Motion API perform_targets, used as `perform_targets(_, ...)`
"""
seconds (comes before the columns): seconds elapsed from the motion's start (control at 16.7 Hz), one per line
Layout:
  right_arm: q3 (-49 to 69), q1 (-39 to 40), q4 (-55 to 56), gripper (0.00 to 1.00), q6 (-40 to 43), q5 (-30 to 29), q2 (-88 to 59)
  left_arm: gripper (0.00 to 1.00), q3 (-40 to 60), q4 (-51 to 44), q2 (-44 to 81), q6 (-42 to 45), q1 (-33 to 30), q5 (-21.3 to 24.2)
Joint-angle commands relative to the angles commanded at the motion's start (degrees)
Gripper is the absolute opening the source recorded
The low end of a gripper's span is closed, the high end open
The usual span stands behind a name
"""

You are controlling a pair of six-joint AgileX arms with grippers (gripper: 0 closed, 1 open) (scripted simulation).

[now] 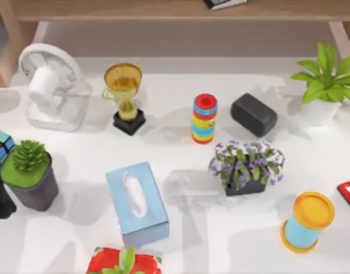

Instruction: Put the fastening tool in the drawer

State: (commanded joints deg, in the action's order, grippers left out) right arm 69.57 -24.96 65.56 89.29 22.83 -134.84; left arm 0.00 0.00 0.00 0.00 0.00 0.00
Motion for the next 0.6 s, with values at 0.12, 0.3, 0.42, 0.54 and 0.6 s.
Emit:
perform_targets(0.12, 0.0, 0.0, 0.0, 0.0, 0.0, 0.0, 0.0, 1.0, 0.0, 0.0, 0.0, 0.0, 0.0, 0.0)
perform_targets(0.3, -0.87, -0.52, 0.76, 0.0, -0.1, 0.49, 0.7, 1.0, 0.0, 0.0, 0.0, 0.0, 0.0, 0.0)
perform_targets(0.42, -3.87, -1.29, 2.77, 0.0, -0.2, 1.29, 2.26, 1.0, 0.0, 0.0, 0.0, 0.0, 0.0, 0.0)
perform_targets(0.54, -8.34, -2.15, 4.21, 0.0, -0.31, 1.92, 3.53, 1.0, 0.0, 0.0, 0.0, 0.0, 0.0, 0.0)
perform_targets(0.6, -11.02, -2.56, 5.15, 0.0, -0.3, 2.24, 4.12, 1.0, 0.0, 0.0, 0.0, 0.0, 0.0, 0.0)
